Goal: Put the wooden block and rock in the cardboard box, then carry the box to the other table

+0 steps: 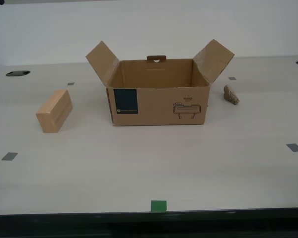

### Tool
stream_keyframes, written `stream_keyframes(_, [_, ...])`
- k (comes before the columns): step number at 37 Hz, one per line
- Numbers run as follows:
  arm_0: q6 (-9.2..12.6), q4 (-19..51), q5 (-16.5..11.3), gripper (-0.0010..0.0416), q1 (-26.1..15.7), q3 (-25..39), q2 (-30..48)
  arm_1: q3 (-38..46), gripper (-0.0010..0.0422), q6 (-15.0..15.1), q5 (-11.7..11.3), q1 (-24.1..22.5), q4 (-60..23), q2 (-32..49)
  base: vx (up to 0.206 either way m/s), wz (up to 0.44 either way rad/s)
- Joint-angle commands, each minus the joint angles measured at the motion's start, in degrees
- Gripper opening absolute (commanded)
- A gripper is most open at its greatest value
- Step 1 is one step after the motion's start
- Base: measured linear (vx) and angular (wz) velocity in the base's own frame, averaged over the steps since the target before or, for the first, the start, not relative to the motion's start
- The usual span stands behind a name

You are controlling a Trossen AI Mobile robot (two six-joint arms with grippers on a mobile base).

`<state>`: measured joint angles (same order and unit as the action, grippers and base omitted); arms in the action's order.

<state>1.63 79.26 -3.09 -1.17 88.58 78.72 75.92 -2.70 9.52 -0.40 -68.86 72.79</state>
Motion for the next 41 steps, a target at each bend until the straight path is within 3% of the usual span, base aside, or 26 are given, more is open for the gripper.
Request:
stream_keyframes(1, [-0.8, 0.0, 0.7, 0.0156, 0.0, 0.0, 0.0, 0.0, 0.0295, 0.3, 0.2, 0.0, 0.0, 0.0, 0.000, 0.000])
stream_keyframes(11, [-1.7, -0.3, 1.1, 0.0343, 0.0, 0.1, 0.0, 0.0, 0.0295, 0.3, 0.2, 0.0, 0.0, 0.0, 0.000, 0.000])
stream_keyframes(16, [-1.3, -0.9, 1.1, 0.0409, 0.0, 0.5, 0.0, 0.0, 0.0295, 0.3, 0.2, 0.0, 0.1, 0.0, 0.000, 0.000])
stream_keyframes(20, [0.0, -1.6, -0.4, 0.0381, 0.0, 1.0, 0.0, 0.0, 0.0295, 0.3, 0.2, 0.0, 0.1, 0.0, 0.000, 0.000])
stream_keyframes(25, [1.0, -3.4, -1.2, 0.0388, 0.0, 1.8, 0.0, 0.0, 0.0295, 0.3, 0.2, 0.0, 0.2, 0.0, 0.000, 0.000])
stream_keyframes(28, [1.0, -4.1, -1.2, 0.0406, 0.0, 2.3, 0.0, 0.0, 0.0295, 0.3, 0.2, 0.0, 0.2, 0.0, 0.000, 0.000])
stream_keyframes(34, [-0.3, -4.1, -1.1, 0.0387, 0.0, 2.5, 0.0, 0.0, 0.0295, 0.3, 0.2, 0.0, 0.3, 0.0, 0.000, 0.000])
stream_keyframes(41, [-0.3, -3.8, -1.1, 0.0392, 0.0, 2.5, 0.0, 0.0, 0.0295, 0.3, 0.2, 0.0, 0.4, 0.0, 0.000, 0.000])
